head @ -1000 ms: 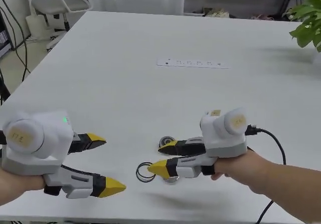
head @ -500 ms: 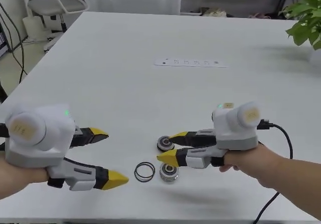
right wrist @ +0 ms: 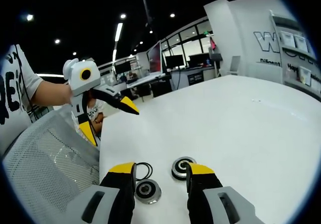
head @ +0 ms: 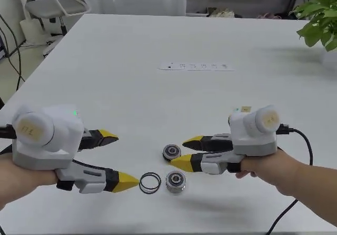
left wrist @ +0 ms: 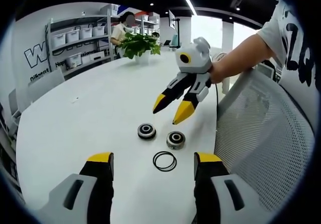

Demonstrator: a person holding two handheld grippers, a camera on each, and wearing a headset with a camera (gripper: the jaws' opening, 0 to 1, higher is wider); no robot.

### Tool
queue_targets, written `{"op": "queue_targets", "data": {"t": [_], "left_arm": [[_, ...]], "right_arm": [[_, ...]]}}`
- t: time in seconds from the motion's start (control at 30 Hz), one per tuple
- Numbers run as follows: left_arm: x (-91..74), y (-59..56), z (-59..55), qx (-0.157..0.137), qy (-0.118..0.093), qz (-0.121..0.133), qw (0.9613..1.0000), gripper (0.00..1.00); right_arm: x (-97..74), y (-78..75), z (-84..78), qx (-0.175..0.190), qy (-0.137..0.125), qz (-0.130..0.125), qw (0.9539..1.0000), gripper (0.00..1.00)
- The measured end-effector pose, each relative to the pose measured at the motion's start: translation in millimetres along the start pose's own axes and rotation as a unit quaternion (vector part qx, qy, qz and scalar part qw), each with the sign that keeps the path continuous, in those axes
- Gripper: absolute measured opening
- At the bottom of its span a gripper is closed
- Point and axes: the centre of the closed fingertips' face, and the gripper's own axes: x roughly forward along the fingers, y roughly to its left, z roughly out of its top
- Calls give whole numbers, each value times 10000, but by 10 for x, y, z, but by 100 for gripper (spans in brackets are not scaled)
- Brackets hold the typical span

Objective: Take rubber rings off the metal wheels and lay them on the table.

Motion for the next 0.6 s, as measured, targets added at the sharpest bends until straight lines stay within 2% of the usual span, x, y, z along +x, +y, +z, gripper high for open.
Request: {"op": "queue_targets", "data": {"t": [0.37,0.6], "left_arm": [[101,75,81,-7,-62,-10,10000,60],[167,103,93,-36,-63,-20,10000,59]], "right_arm": [[-47,-101,-53,-19,52,-128,9999,37],[-58,-157,-95,-40,111,-205,9997,36]]}}
